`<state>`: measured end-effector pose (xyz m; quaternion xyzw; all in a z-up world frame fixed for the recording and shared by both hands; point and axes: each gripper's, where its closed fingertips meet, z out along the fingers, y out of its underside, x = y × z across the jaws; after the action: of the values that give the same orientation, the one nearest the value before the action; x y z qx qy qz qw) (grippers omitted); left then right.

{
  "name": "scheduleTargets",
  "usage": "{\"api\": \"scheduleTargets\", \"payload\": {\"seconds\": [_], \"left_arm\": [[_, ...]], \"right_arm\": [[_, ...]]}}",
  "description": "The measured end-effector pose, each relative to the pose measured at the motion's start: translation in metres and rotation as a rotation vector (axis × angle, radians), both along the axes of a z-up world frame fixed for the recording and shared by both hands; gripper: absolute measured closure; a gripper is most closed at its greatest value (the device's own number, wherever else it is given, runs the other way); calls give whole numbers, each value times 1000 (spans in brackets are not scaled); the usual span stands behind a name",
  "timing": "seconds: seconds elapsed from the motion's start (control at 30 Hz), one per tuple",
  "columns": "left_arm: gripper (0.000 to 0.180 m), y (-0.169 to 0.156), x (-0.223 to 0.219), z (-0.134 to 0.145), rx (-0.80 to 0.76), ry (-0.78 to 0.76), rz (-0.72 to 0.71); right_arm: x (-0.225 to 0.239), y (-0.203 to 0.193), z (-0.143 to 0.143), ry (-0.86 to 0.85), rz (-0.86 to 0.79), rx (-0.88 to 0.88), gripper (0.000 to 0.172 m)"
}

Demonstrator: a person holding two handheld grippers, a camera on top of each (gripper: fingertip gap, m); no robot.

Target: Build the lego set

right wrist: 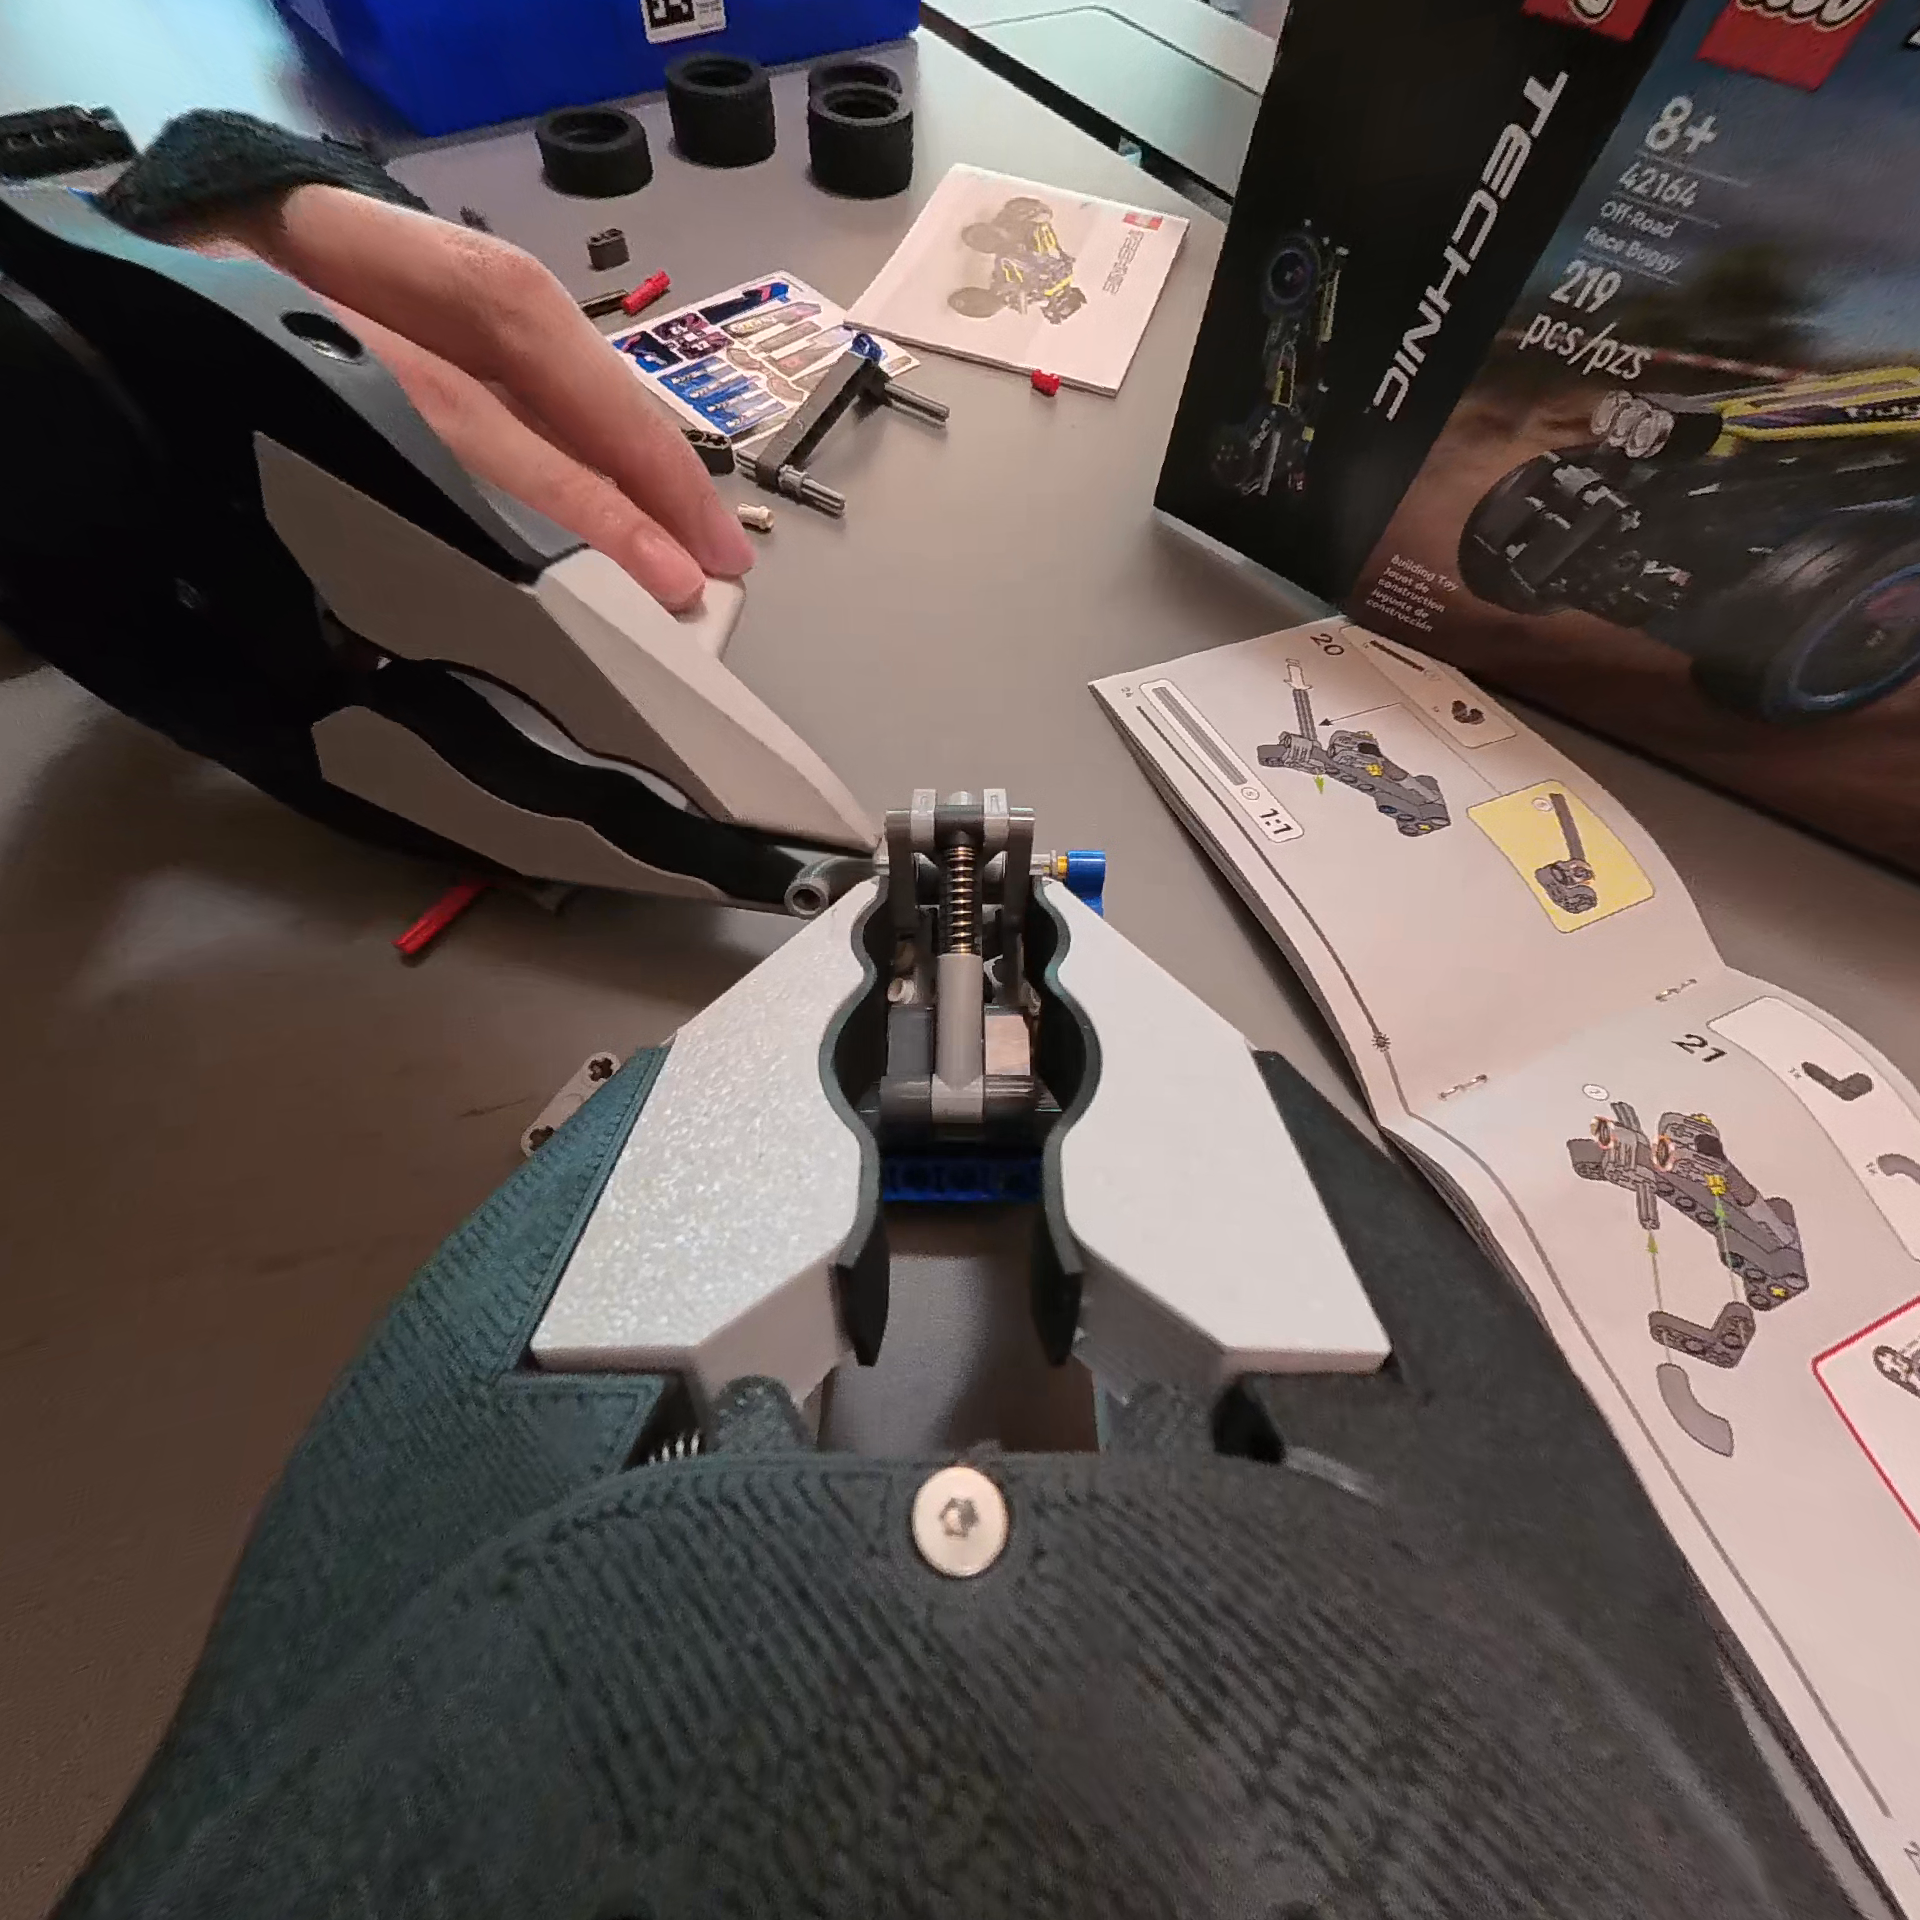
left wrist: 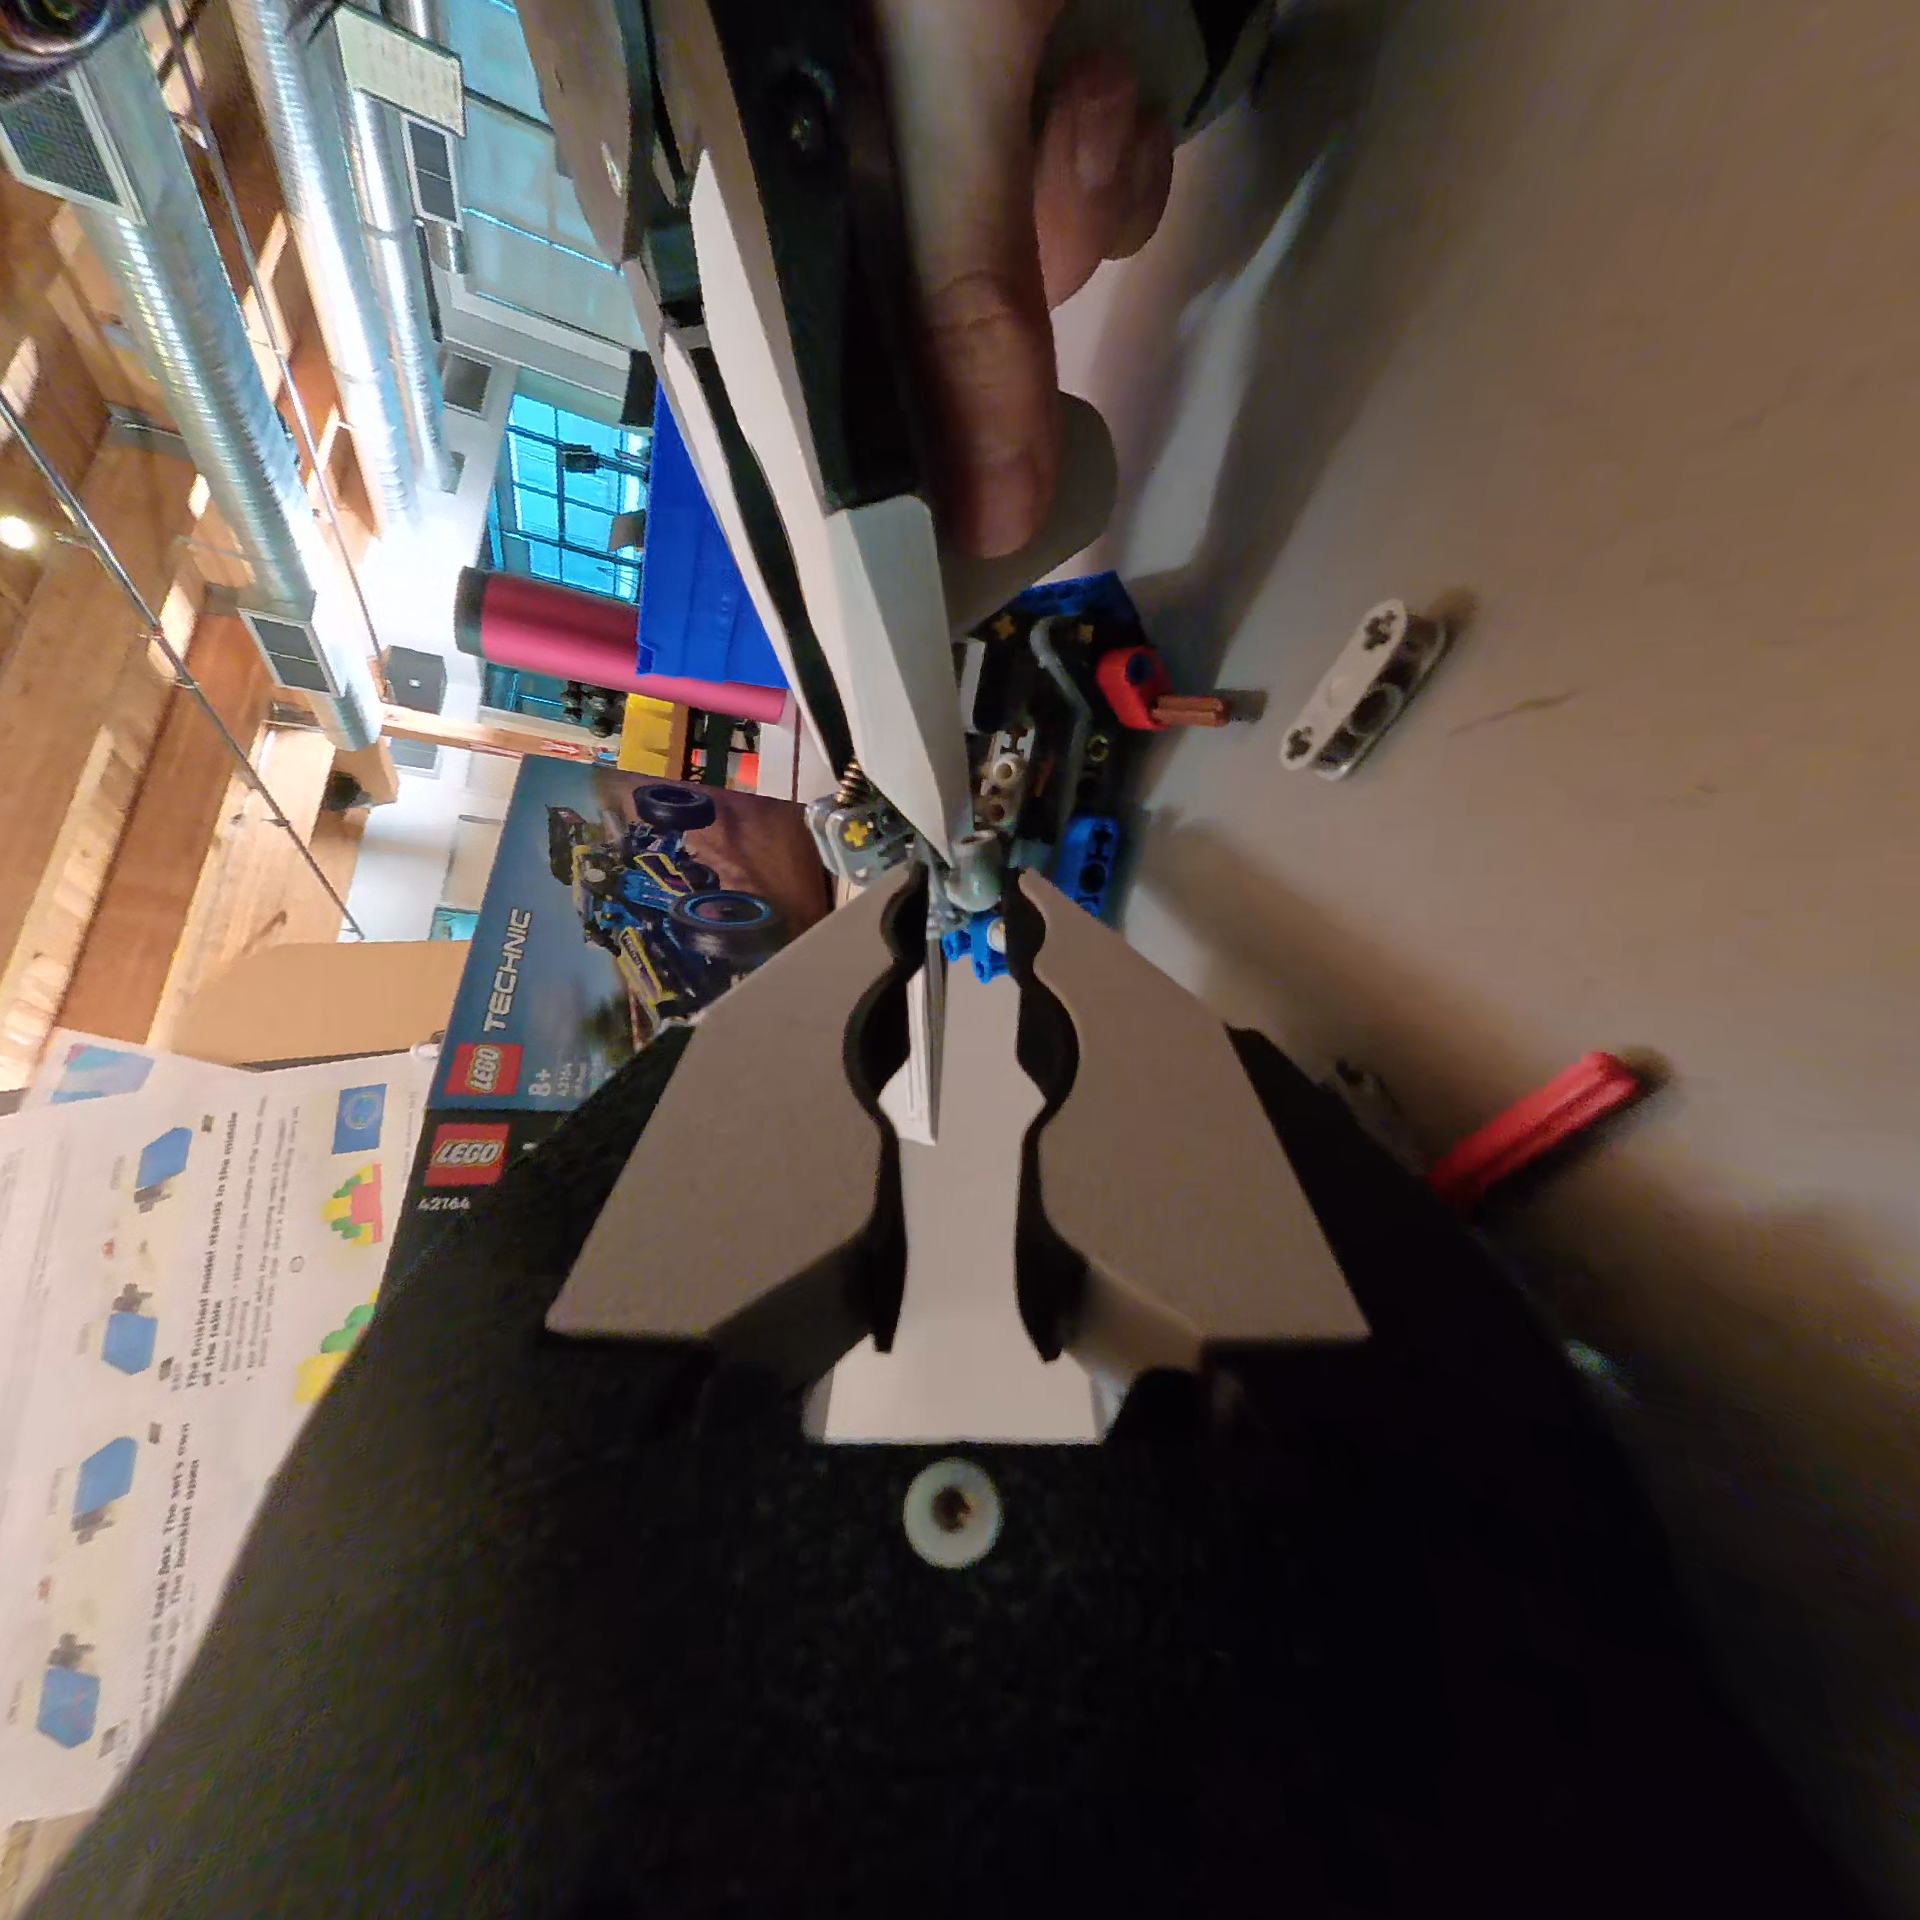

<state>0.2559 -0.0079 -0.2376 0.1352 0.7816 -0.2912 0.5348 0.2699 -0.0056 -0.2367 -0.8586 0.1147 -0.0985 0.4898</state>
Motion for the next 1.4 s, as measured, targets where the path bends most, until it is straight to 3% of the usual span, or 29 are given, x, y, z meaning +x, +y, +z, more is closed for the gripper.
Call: {"api": "scheduleTargets", "payload": {"seconds": [0.27, 0.67, 0.93, 1.2, 1.4], "left_arm": [[174, 1, -2, -3, -16, 53, 11], [176, -1, -3, -5, 124, -118, -25], [176, -2, -3, -4, 131, -130, -69], [175, -1, 0, -3, 50, -27, -90], [170, -4, -12, 2, -127, 221, -102]], "right_arm": [[-1, 2, 0, -12, 0, -2, 150], [-4, 1, -4, -37, 70, -31, 150], [-5, -1, -4, -39, 99, -32, 150], [-2, -1, -4, -50, 91, -35, 150], [0, -3, -2, -19, 66, -13, 149]]}}
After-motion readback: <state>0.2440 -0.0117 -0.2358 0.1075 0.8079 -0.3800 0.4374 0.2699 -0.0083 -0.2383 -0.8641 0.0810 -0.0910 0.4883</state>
